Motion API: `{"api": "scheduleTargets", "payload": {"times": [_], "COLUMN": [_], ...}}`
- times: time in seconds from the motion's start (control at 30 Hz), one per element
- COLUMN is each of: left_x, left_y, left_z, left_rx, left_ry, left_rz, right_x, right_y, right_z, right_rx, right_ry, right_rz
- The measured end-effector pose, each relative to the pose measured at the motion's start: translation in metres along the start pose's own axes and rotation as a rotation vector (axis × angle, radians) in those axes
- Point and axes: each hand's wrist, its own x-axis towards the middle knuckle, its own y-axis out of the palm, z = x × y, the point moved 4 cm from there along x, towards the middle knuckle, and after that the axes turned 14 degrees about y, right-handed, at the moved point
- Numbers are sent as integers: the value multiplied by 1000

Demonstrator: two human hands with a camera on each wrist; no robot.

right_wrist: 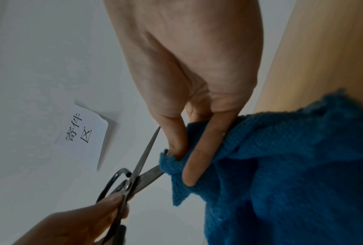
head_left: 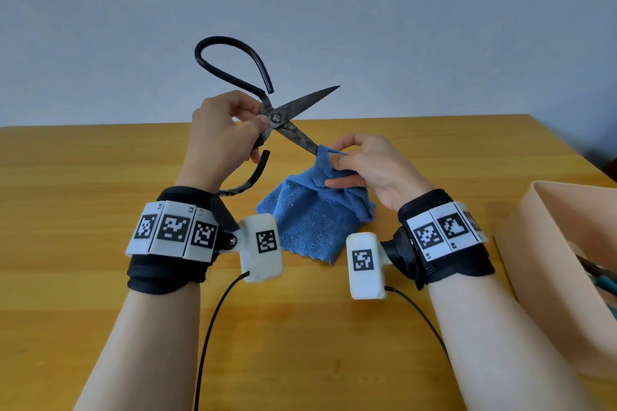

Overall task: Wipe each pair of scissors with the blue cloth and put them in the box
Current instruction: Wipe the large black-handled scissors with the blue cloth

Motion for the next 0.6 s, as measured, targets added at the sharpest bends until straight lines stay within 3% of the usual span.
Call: {"api": "scheduleTargets", "payload": {"times": [0.23, 0.6], "left_x": [0, 1], "left_y": [0, 0], "left_z": [1, 4], "left_rx": [1, 32], "left_ry": [4, 29], "left_rz": [-4, -1], "right_x": [0, 2], "right_y": [3, -2], "right_z": [1, 1], "right_rx": [5, -59], "right_ry": [-28, -17], "right_rz": [52, -54]}}
